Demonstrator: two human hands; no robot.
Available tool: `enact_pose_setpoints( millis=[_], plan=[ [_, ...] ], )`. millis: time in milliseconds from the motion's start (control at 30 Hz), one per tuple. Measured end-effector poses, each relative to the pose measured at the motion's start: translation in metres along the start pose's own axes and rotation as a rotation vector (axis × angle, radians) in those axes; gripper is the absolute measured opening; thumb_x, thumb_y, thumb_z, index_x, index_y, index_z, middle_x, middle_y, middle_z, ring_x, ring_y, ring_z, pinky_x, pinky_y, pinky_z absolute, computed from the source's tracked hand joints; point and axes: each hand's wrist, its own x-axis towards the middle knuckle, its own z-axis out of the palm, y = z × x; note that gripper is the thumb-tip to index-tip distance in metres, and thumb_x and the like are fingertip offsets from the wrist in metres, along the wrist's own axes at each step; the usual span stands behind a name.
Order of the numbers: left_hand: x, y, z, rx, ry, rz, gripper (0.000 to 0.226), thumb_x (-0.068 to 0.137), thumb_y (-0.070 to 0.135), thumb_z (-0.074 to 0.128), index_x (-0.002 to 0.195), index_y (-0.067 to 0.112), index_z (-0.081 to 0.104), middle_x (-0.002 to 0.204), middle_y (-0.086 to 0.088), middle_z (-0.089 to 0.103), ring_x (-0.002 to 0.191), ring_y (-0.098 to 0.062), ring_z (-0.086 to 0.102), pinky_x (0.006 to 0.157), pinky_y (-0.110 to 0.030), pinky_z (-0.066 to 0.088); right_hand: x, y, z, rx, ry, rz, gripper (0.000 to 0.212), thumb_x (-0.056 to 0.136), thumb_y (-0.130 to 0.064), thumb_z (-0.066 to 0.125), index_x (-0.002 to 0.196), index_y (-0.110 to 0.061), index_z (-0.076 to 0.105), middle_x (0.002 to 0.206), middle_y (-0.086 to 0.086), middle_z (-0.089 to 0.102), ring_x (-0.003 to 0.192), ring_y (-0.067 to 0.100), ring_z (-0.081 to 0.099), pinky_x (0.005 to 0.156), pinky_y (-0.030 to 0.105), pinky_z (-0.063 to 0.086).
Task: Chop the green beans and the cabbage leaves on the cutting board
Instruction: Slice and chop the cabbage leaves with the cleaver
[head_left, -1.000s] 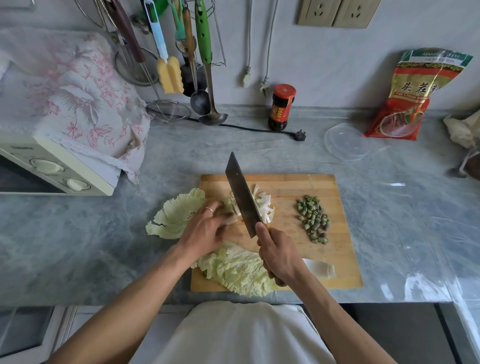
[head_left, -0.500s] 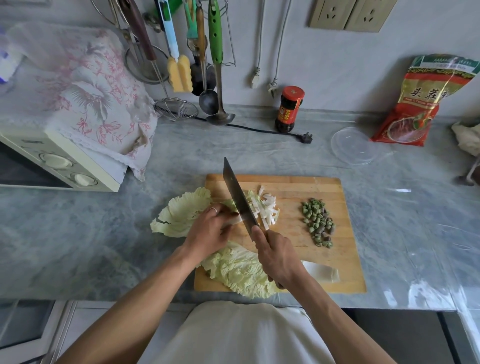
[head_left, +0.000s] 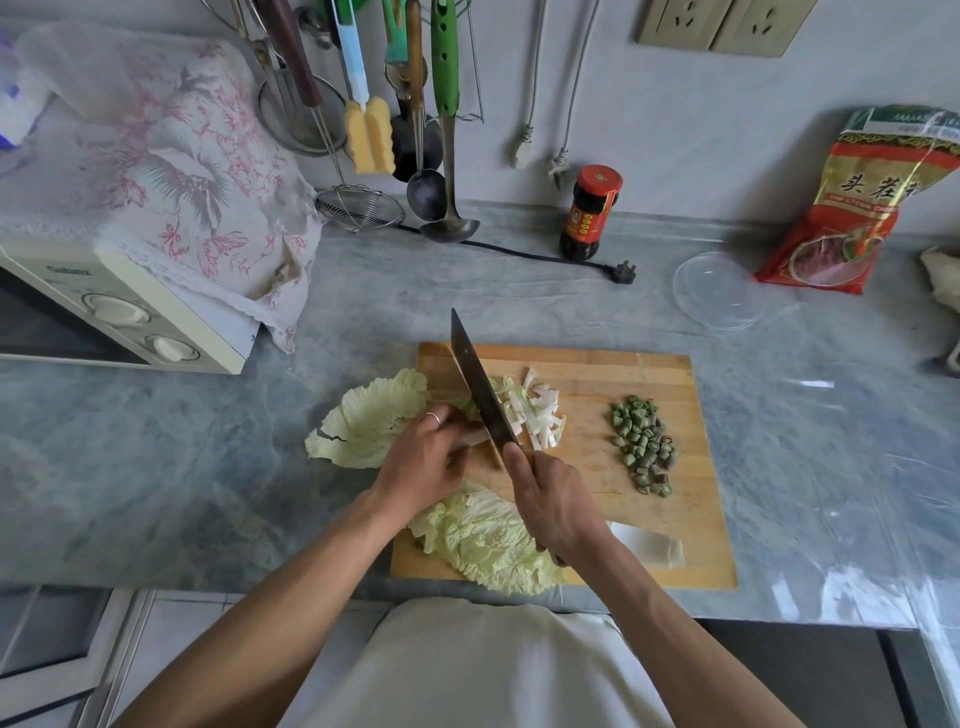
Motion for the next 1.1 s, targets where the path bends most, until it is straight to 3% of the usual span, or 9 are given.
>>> enact_pose_setpoints(
  millis=[67, 167, 267, 367, 467, 567, 767, 867, 1100],
  plan=[
    [0.000, 0.000, -0.001, 0.005, 0.000, 0.014, 0.047, 0.084, 0.008, 0.067, 0.119, 0.039, 0.068, 0.102, 0.005, 0.057, 0.096, -0.015, 0.059, 0.079, -0.029, 0.055, 0.007, -0.005, 0.002, 0.001, 0.014, -0.010, 0.051, 0.103, -0.049, 0.027, 0.087, -0.009, 0.055, 0.072, 0.006, 0.055, 0.070, 0.028, 0.054, 0.068, 0.035, 0.043],
    [0.003, 0.001, -0.003, 0.032, -0.037, 0.012, 0.044, 0.084, 0.011, 0.065, 0.117, 0.040, 0.068, 0.102, 0.007, 0.057, 0.094, -0.013, 0.059, 0.075, -0.025, 0.053, 0.017, -0.011, 0.001, 0.052, 0.026, -0.029, 0.046, 0.106, -0.042, 0.029, 0.076, -0.014, 0.050, 0.063, 0.006, 0.054, 0.051, 0.019, 0.054, 0.049, 0.030, 0.046],
    [0.006, -0.002, -0.008, 0.044, -0.060, 0.006, 0.033, 0.083, 0.016, 0.067, 0.115, 0.027, 0.068, 0.109, 0.006, 0.059, 0.097, -0.019, 0.061, 0.075, -0.036, 0.057, 0.019, -0.010, 0.000, 0.155, 0.045, -0.024, 0.048, 0.107, -0.042, 0.030, 0.073, -0.014, 0.050, 0.059, 0.010, 0.052, 0.047, 0.024, 0.052, 0.046, 0.041, 0.050],
    [0.008, -0.008, -0.009, 0.181, -0.020, 0.047, 0.028, 0.081, 0.021, 0.075, 0.109, 0.022, 0.072, 0.127, -0.004, 0.058, 0.123, -0.028, 0.051, 0.103, -0.051, 0.046, 0.012, 0.000, -0.001, 0.214, 0.047, 0.025, 0.057, 0.106, -0.047, 0.030, 0.080, -0.002, 0.054, 0.061, 0.011, 0.052, 0.047, 0.023, 0.050, 0.044, 0.039, 0.046],
    [0.010, -0.017, -0.011, 0.214, -0.027, 0.036, 0.028, 0.086, 0.032, 0.072, 0.113, 0.027, 0.072, 0.138, -0.007, 0.056, 0.136, -0.033, 0.043, 0.118, -0.056, 0.024, 0.005, 0.008, -0.002, 0.204, 0.057, 0.024, 0.051, 0.104, -0.049, 0.032, 0.078, -0.010, 0.053, 0.064, 0.013, 0.056, 0.051, 0.026, 0.053, 0.047, 0.041, 0.049],
    [0.010, -0.024, -0.010, 0.174, -0.053, 0.047, 0.031, 0.089, 0.032, 0.070, 0.118, 0.023, 0.071, 0.132, -0.005, 0.061, 0.124, -0.029, 0.054, 0.114, -0.050, 0.031, 0.002, 0.014, -0.005, 0.219, 0.078, 0.053, 0.059, 0.102, -0.053, 0.033, 0.081, -0.003, 0.056, 0.062, 0.010, 0.057, 0.050, 0.023, 0.053, 0.048, 0.037, 0.046],
    [0.017, -0.014, -0.002, 0.156, 0.026, 0.148, 0.026, 0.086, 0.027, 0.073, 0.111, 0.019, 0.073, 0.117, -0.001, 0.068, 0.109, -0.024, 0.058, 0.100, -0.043, 0.045, -0.006, 0.018, -0.015, 0.252, 0.060, 0.051, 0.063, 0.101, -0.056, 0.035, 0.082, 0.001, 0.055, 0.059, 0.004, 0.052, 0.049, 0.020, 0.048, 0.049, 0.037, 0.045],
    [0.024, -0.002, 0.002, 0.141, 0.012, 0.165, 0.027, 0.088, 0.024, 0.072, 0.115, 0.020, 0.071, 0.117, 0.001, 0.068, 0.109, -0.022, 0.058, 0.099, -0.039, 0.045, -0.009, 0.019, -0.019, 0.267, 0.065, 0.060, 0.066, 0.100, -0.058, 0.037, 0.085, 0.004, 0.056, 0.060, 0.006, 0.054, 0.048, 0.021, 0.048, 0.049, 0.041, 0.046],
    [0.014, -0.016, -0.005, 0.174, 0.100, 0.166, 0.030, 0.089, 0.031, 0.068, 0.112, 0.013, 0.072, 0.125, -0.004, 0.064, 0.121, -0.024, 0.056, 0.107, -0.044, 0.042, -0.019, 0.017, -0.025, 0.247, 0.039, 0.021, 0.067, 0.101, -0.054, 0.037, 0.090, 0.010, 0.055, 0.062, 0.010, 0.053, 0.042, 0.020, 0.048, 0.036, 0.025, 0.037]
  ],
)
